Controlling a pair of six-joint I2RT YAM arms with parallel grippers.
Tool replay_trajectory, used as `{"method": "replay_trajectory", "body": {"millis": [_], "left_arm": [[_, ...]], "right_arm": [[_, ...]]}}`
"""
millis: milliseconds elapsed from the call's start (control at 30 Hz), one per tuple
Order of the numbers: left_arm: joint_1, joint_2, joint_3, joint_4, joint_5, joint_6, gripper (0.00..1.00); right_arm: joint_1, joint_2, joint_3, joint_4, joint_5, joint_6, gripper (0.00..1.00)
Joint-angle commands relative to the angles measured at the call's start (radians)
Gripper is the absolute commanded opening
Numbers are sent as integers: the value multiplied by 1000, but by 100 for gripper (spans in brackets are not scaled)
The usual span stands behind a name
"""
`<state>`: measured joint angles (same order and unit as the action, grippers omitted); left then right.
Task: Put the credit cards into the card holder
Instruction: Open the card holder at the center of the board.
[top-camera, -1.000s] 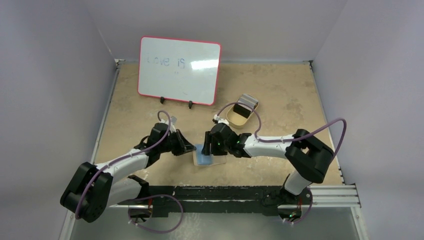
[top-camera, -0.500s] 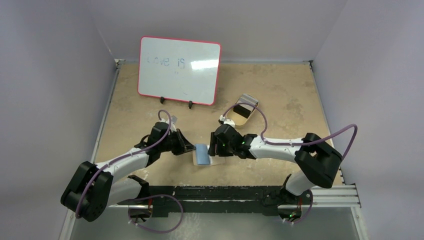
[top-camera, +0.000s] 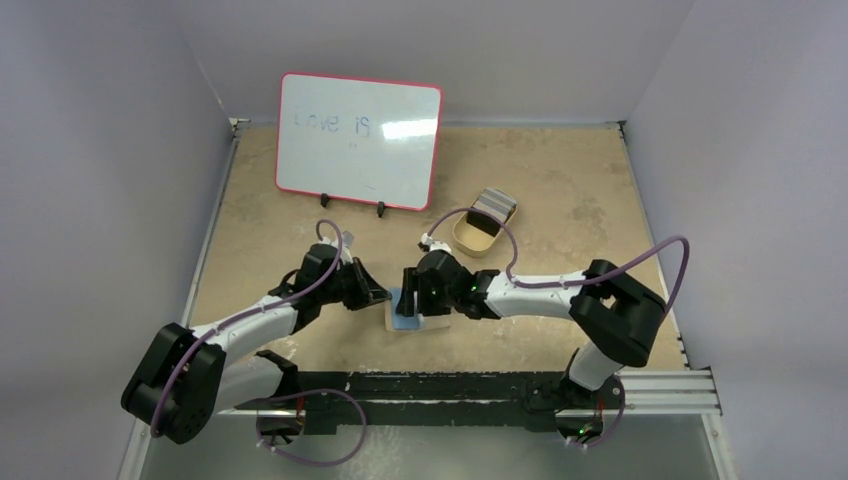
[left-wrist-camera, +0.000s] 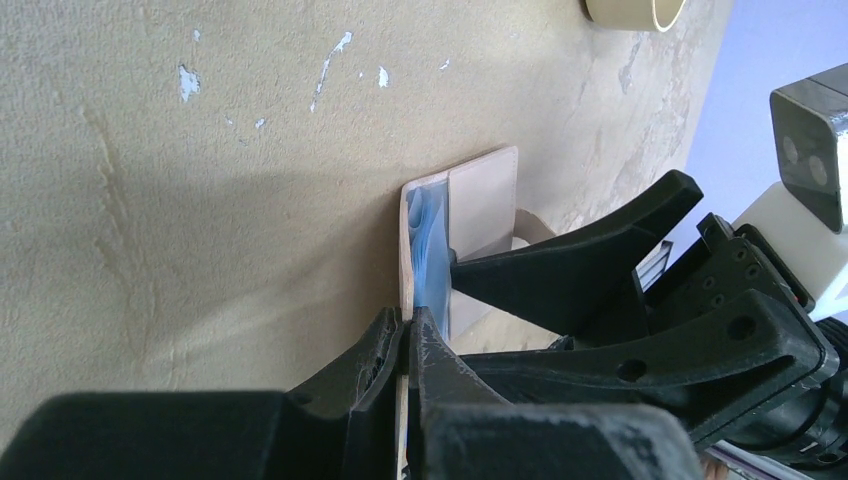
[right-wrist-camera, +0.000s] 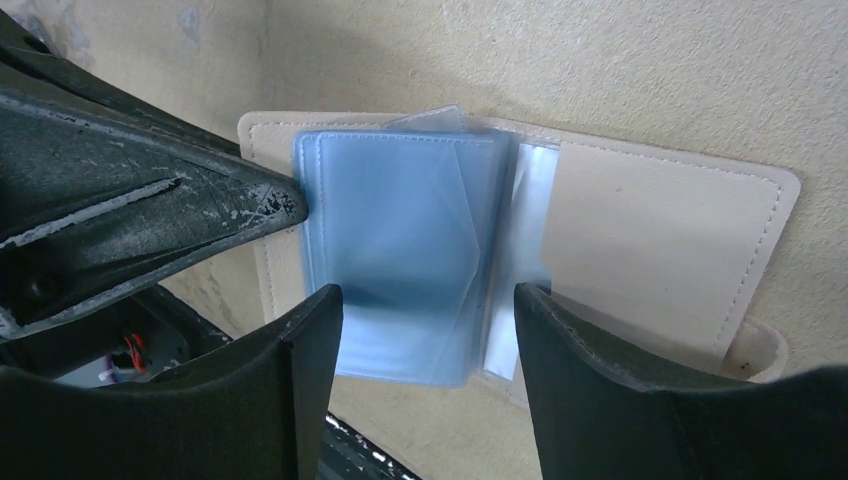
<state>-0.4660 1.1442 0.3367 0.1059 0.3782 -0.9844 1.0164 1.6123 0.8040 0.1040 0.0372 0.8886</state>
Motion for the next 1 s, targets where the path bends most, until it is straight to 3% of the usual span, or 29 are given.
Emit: {"method": "replay_trajectory", "body": {"millis": [0,567,967], "left_arm": [[-2,-15,34,27,-1,3,0],[-2,-2,49,4,3,17,0],[-2,14,47,6,-4,26,0]], "right_arm": [[5,8,49,21,4,-11,66],[5,48,77,8,4,-22,70],[5,10,61,-118,119,-7,68]]}}
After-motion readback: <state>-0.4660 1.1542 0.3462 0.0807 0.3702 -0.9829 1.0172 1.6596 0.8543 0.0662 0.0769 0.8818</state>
